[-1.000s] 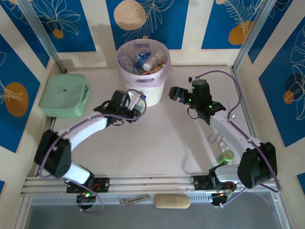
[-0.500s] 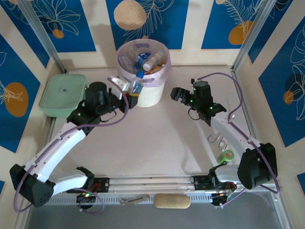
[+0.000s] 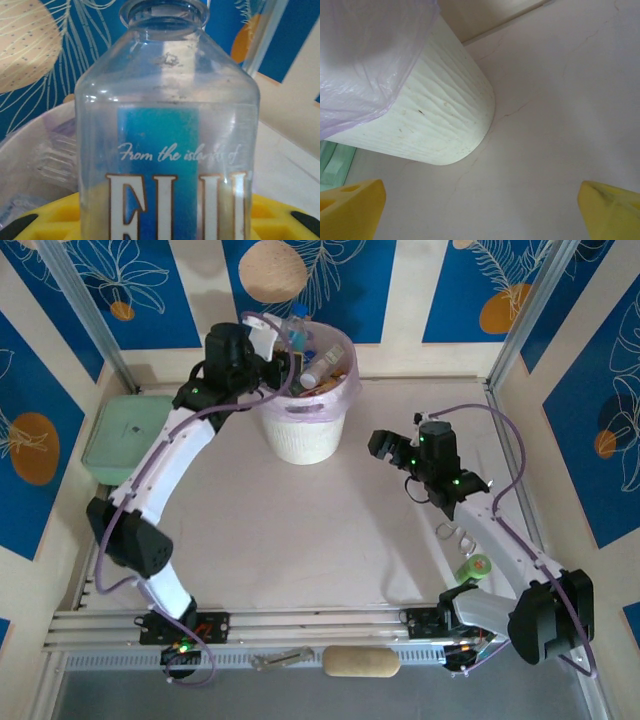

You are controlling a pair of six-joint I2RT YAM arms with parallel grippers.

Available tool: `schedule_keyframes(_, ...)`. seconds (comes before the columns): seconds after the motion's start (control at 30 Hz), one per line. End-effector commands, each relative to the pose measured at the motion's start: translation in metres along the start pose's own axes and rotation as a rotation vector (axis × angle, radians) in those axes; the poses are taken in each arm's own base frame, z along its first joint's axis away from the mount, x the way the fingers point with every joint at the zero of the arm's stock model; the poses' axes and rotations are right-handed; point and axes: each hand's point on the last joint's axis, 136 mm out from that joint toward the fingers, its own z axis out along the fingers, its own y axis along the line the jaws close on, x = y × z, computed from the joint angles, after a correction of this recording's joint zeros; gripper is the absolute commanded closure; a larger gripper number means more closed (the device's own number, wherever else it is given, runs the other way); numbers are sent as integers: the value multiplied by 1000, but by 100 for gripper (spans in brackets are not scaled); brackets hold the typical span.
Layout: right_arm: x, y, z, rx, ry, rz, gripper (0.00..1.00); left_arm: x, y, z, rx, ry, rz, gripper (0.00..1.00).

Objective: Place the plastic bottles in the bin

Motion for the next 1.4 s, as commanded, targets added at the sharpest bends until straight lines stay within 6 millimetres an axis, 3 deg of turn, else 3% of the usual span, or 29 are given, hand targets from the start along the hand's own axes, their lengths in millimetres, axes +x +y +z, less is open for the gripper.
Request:
schedule_keyframes(0.0, -2, -8, -7, 21, -21, 21, 1, 0, 12, 14, -35, 42, -40, 62)
schedule_keyframes(0.17, -1, -13, -11, 32, -30, 27, 1, 23, 27, 43, -88, 142, -76, 62)
schedule_keyframes(0.33, -1, -17, -12, 41, -38, 37, 1, 49, 31, 58, -97, 215, -117, 61)
schedule_keyframes(0.5, -2, -18, -10, 36, -43, 50, 1, 66, 19, 67, -38, 260, -179, 60)
schedule_keyframes(0.77, 1, -19, -9, 39, -37, 59, 1, 72, -1, 74, 44, 274, -246, 55)
schedule_keyframes(0.83, 1, -19, -9, 40, -36, 60, 1, 76, 0, 75, 36, 286, -247, 50)
schedule_keyframes(1.0, 0, -20, -10, 44, -39, 57, 1, 73, 7, 70, -9, 279, -218, 23)
schedule_keyframes(1.2, 1, -19, -8, 36, -37, 63, 1, 56, 11, 58, -40, 239, -178, 18)
schedule_keyframes(1.3, 1, -19, -8, 37, -33, 64, 1, 45, 12, 49, -54, 213, -167, 1)
schedule_keyframes(1.37, 1, -20, -8, 39, -35, 61, 1, 35, 13, 41, -64, 188, -154, 1)
